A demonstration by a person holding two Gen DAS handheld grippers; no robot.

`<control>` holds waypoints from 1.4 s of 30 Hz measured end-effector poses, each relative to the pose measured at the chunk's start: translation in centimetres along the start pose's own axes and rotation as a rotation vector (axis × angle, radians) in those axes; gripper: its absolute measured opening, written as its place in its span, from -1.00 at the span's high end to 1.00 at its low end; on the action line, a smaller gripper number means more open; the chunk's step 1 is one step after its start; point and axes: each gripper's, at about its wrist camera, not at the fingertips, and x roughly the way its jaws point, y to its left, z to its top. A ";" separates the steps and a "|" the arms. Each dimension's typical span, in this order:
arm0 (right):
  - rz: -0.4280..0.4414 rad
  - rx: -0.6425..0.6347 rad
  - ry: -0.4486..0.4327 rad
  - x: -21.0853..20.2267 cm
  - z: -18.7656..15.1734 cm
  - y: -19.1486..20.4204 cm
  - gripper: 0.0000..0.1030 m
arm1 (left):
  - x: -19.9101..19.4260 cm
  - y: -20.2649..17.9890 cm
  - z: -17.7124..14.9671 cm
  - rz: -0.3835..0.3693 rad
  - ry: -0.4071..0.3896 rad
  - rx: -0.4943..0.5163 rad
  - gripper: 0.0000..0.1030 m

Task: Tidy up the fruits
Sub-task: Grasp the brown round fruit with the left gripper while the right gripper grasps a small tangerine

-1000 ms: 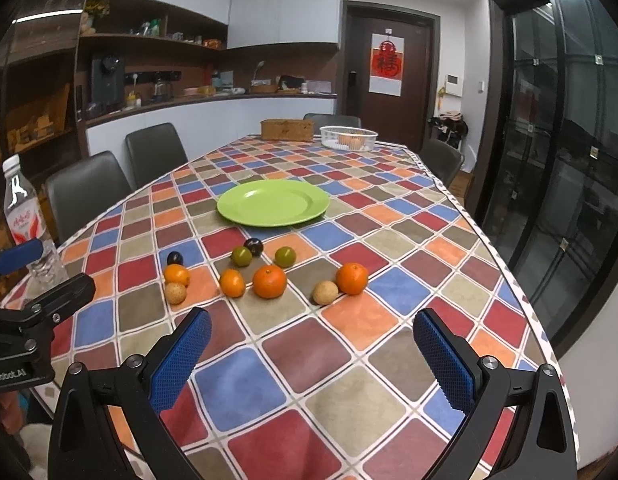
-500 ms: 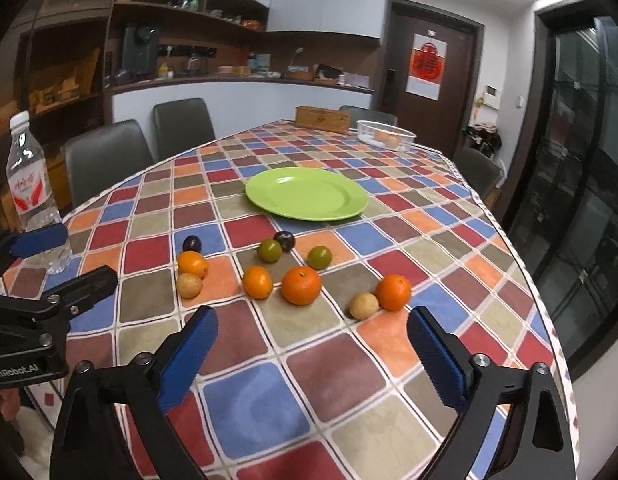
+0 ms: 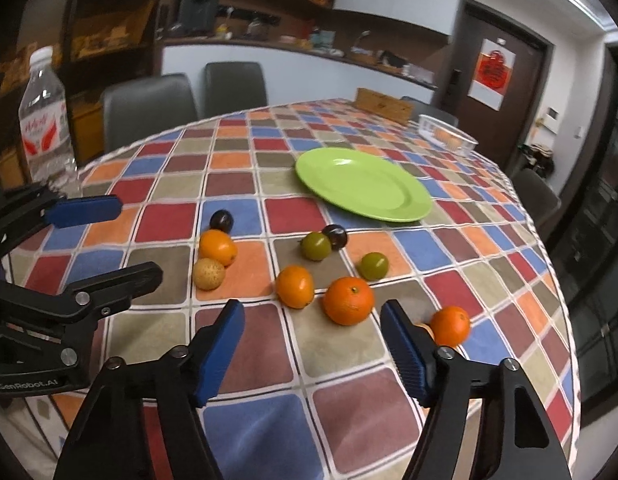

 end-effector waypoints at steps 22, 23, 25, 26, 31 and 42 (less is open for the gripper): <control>0.107 -0.162 0.040 5.3 1.1 0.5 0.20 | 5.3 0.2 0.1 -0.061 0.139 -0.026 0.37; 0.108 -0.168 0.043 5.5 1.1 0.6 0.25 | 5.5 0.2 0.2 -0.064 0.145 -0.032 0.39; 0.109 -0.181 0.050 5.9 1.2 0.6 0.30 | 5.9 0.4 0.2 -0.067 0.156 -0.040 0.40; 0.108 -0.187 0.054 6.0 1.2 0.7 0.30 | 6.2 0.4 0.2 -0.069 0.162 -0.044 0.40; 0.105 -0.208 0.068 6.7 1.1 0.9 0.31 | 6.9 0.6 0.1 -0.074 0.179 -0.060 0.43; 0.105 -0.224 0.089 7.6 0.9 1.1 0.41 | 7.4 0.6 0.2 -0.082 0.193 -0.072 0.48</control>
